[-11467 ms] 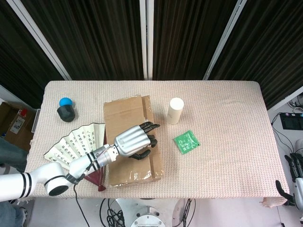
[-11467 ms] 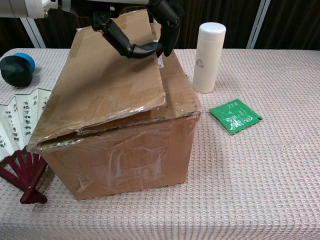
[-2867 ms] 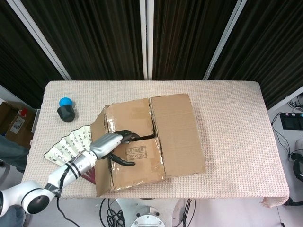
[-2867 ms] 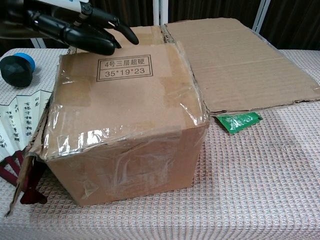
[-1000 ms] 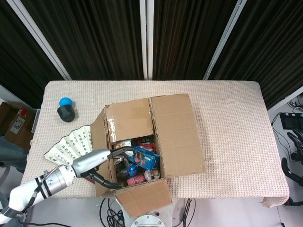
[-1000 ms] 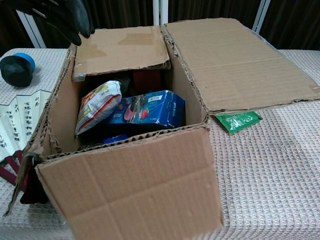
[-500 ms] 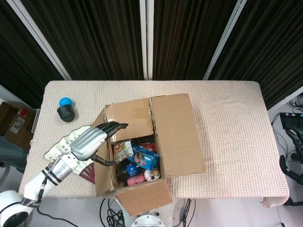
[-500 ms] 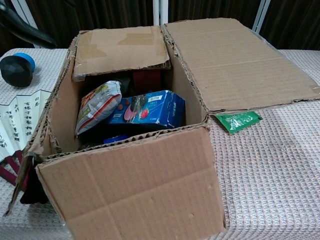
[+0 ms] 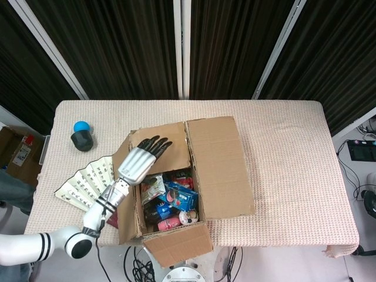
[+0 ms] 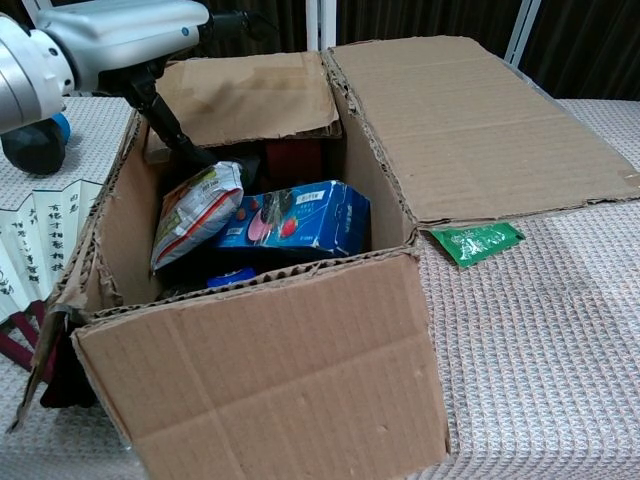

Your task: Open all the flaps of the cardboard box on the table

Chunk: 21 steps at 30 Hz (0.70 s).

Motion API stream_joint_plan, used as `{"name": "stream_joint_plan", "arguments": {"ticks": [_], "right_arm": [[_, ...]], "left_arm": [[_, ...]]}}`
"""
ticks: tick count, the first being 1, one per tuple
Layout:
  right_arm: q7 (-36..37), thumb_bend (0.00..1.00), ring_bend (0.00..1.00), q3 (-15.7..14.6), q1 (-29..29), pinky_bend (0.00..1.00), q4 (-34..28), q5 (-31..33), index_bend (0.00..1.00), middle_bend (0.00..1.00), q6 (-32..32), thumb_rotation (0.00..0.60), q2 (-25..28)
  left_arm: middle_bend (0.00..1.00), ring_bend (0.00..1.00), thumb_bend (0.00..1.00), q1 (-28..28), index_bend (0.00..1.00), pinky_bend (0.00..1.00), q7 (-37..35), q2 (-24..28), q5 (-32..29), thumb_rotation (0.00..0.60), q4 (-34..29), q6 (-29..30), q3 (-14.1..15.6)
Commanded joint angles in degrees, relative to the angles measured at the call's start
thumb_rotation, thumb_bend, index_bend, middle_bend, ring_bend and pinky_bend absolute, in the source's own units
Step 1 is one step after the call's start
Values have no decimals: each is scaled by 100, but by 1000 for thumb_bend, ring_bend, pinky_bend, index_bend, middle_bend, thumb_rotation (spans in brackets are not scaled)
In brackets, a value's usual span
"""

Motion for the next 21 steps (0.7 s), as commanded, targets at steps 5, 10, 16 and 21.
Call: {"name": "stream_joint_plan", "arguments": {"ticks": [5, 10, 16, 21], "right_arm": [[84, 470, 0, 14, 26, 0, 61, 39, 0, 0, -94, 600, -39], [74, 470, 0, 4, 58, 0, 94, 31, 0, 0, -177, 600, -93], [138, 470, 0, 24, 21, 0, 154, 99, 0, 0, -165, 600, -90], [182, 470, 0, 31, 20, 0, 186, 120, 0, 0, -193, 600, -93]], "left_arm": [[22, 31, 25, -32, 3, 165, 356, -102, 213, 600, 241, 120, 88], [0, 28, 25, -18, 0, 163, 762, -434, 637, 600, 713, 437, 175], [0, 28, 28, 19, 0, 163, 946, -627, 946, 600, 1012, 715, 139], [0, 29, 125, 66, 0, 164, 997, -582, 1183, 600, 936, 1003, 6]]}}
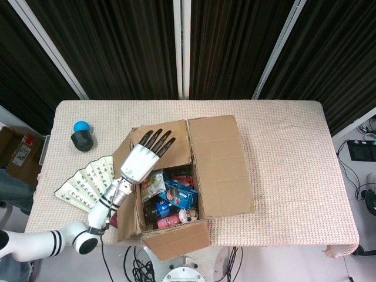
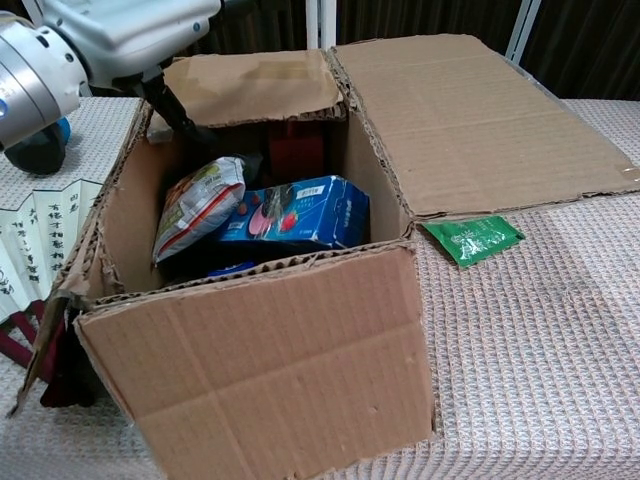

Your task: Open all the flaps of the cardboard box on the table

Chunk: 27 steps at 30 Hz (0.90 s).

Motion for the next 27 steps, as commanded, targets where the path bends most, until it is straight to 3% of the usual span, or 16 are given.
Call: {"name": "stream_joint_plan", "arguments": {"ticks": [1, 5, 12, 20, 24, 27], "right_arm": [[8, 470, 0, -3, 12, 0, 14, -9, 0, 0, -24, 600, -20], [1, 470, 0, -10, 40, 0, 35, -31, 0, 0, -74, 600, -62], [-3, 470, 0, -9, 56, 0, 23, -39, 0, 0, -110, 600, -48], [32, 471, 0, -8, -12, 0, 1, 32, 0, 0, -88, 600, 21], [28, 494, 0, -31, -52, 0, -2, 43, 0, 0, -94, 600, 75], [57, 499, 0, -24, -104, 0, 11, 73, 0, 0, -32, 600, 100]], "left_arm": [[0, 29, 141, 38, 0, 163, 60, 46, 180, 600, -48, 190, -102], [0, 28, 219, 53, 0, 163, 102, 124, 267, 600, -79, 368, -281], [0, 28, 232, -164, 0, 164, 102, 155, 119, 600, 310, 294, -761], [0, 28, 233, -860, 0, 163, -309, -365, -374, 600, 1809, -97, -1506], [0, 25, 239, -1268, 0, 163, -510, -776, -560, 600, 2960, -359, -1678], [0, 24, 239, -1391, 0, 163, -603, -987, -713, 600, 3396, -484, -1708]]}}
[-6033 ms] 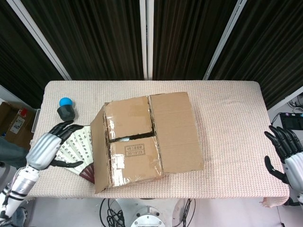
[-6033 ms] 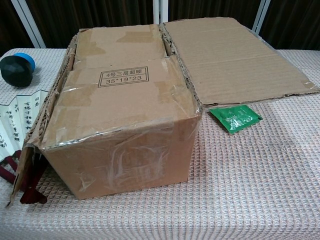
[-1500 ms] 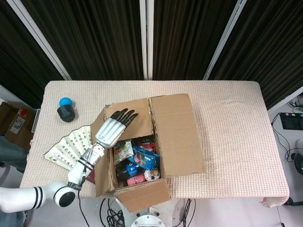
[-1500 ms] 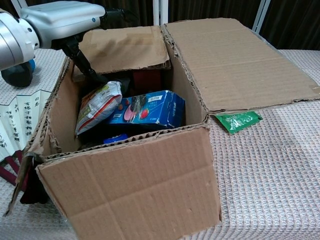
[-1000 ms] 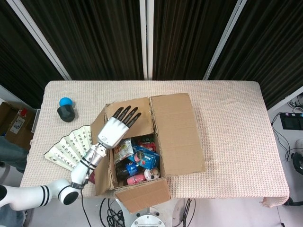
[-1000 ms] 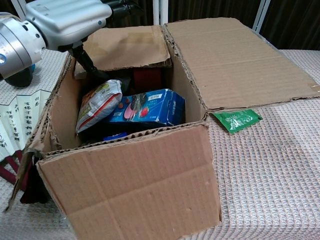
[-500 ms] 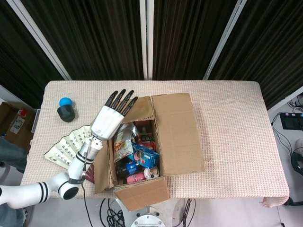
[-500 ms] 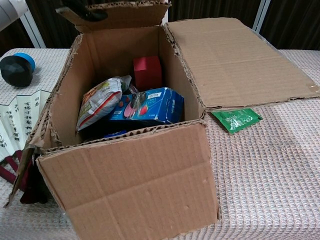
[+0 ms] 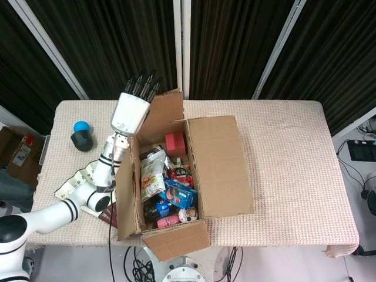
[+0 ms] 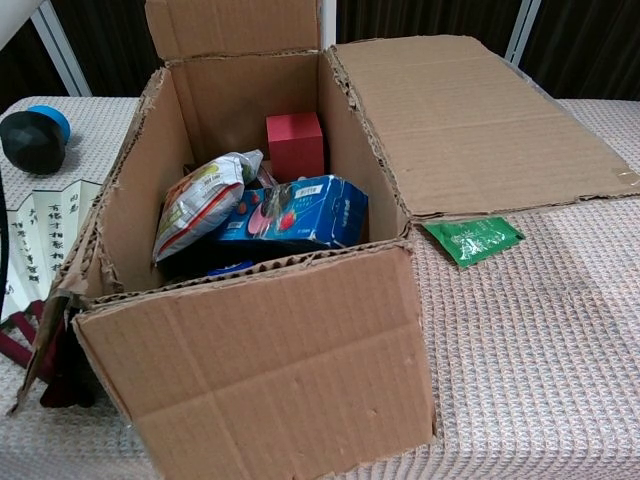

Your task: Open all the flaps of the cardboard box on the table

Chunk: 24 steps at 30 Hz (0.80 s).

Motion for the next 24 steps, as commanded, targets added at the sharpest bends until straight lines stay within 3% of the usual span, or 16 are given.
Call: {"name": "stream_joint_plan", "arguments": {"ticks": [1, 5, 9, 11, 15, 20, 24], "right_arm": [[62, 499, 0, 11, -50, 0, 25, 43, 0, 0, 54, 600, 22], [158, 496, 0, 27, -75, 0, 113, 101, 0, 0, 51, 600, 7], [180, 495, 0, 17, -42, 0, 178, 73, 0, 0, -10, 600, -52], [164, 494, 0, 11, -32, 0, 193, 40, 0, 0, -10, 600, -84], [59, 479, 0, 17, -81, 0, 226, 28, 0, 0, 94, 600, -166], [-782, 481, 0, -80, -281, 0, 377, 228, 0, 0, 66, 600, -453], [-1161, 489, 0, -233, -447, 0, 640, 338, 0, 0, -35, 600, -780]], "left_arm": [[0, 25, 239, -385, 0, 163, -295, -483, -297, 600, 902, -288, -177], [0, 25, 229, -291, 0, 161, -482, -443, -160, 600, 927, -133, -10], [0, 24, 72, -19, 0, 161, -710, -160, -82, 600, 332, 135, 82], [0, 25, 26, 232, 0, 162, -835, 156, -80, 600, -391, 251, 143], [0, 24, 26, 936, 1, 163, -804, 1028, -103, 600, -2149, 587, 368], [6, 24, 39, 2118, 52, 163, -643, 2175, 294, 600, -3690, 1410, 1140], [6, 26, 60, 2967, 50, 164, -1090, 3299, 474, 600, -4528, 1498, 1939]]}}
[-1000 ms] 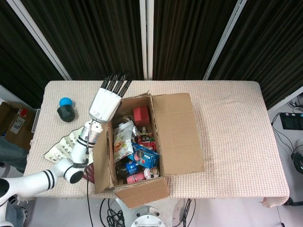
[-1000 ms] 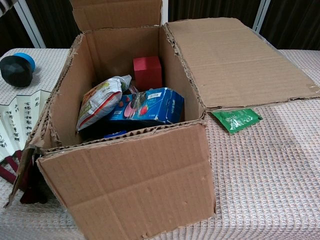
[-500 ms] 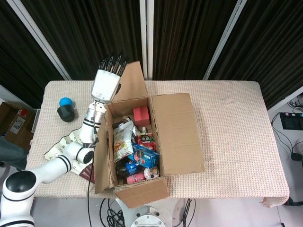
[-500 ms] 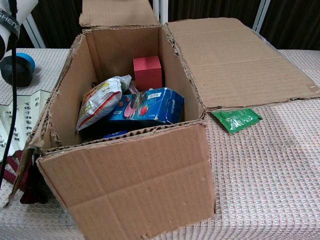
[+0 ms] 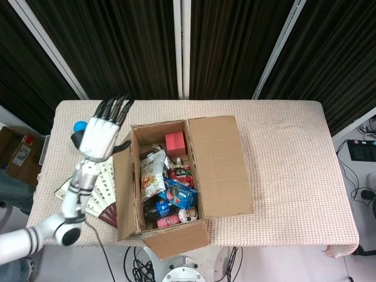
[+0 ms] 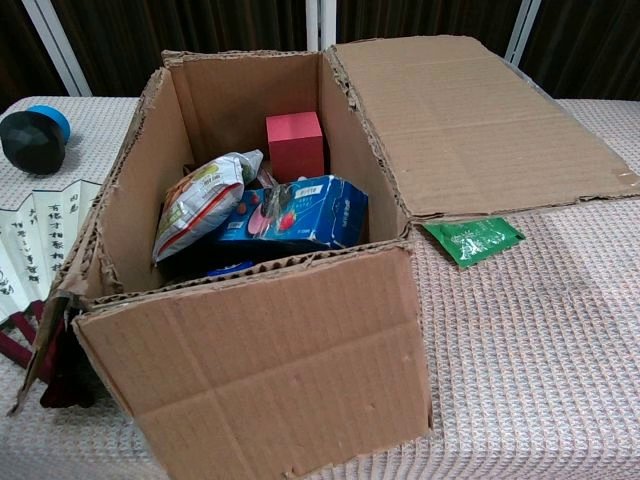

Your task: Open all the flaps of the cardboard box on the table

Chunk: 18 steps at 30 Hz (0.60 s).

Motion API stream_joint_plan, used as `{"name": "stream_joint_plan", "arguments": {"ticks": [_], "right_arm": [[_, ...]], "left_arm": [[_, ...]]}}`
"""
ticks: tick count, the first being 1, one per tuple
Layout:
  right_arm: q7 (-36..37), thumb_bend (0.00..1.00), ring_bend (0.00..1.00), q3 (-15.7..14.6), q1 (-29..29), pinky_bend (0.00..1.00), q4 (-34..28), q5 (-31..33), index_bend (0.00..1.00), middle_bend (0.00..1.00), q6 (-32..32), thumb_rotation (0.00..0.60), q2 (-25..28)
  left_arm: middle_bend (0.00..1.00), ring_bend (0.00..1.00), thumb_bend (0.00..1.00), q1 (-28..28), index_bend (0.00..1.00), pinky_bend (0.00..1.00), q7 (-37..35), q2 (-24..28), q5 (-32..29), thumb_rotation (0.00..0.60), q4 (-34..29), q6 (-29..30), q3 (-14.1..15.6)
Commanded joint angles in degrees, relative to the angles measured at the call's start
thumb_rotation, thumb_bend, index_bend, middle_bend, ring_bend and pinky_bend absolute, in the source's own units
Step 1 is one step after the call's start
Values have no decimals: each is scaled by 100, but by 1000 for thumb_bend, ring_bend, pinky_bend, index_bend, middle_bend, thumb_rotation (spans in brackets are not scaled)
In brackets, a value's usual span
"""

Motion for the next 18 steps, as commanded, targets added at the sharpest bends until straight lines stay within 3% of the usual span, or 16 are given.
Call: {"name": "stream_joint_plan", "arguments": {"ticks": [1, 4, 9, 18], "right_arm": [[-442, 489, 0, -161, -204, 0, 363, 164, 0, 0, -102, 600, -419], [-560, 489, 0, -275, -317, 0, 658, 231, 0, 0, -208, 600, -713], [-481, 490, 0, -396, -547, 0, 970, 312, 0, 0, -219, 600, -900], [-234, 489, 0, -401, -779, 0, 1245, 393, 0, 0, -159, 600, -1014]], "left_arm": [[7, 26, 62, 1437, 44, 165, -561, 1708, 397, 600, -1296, 506, 1229], [13, 26, 86, 1942, 34, 165, -1180, 2004, 693, 600, -1088, 837, 1557], [15, 26, 93, 2639, 34, 165, -1919, 2003, 916, 600, -313, 1202, 1960], [28, 26, 70, 3420, 34, 165, -2617, 1590, 1026, 600, 617, 1683, 2107]]}}
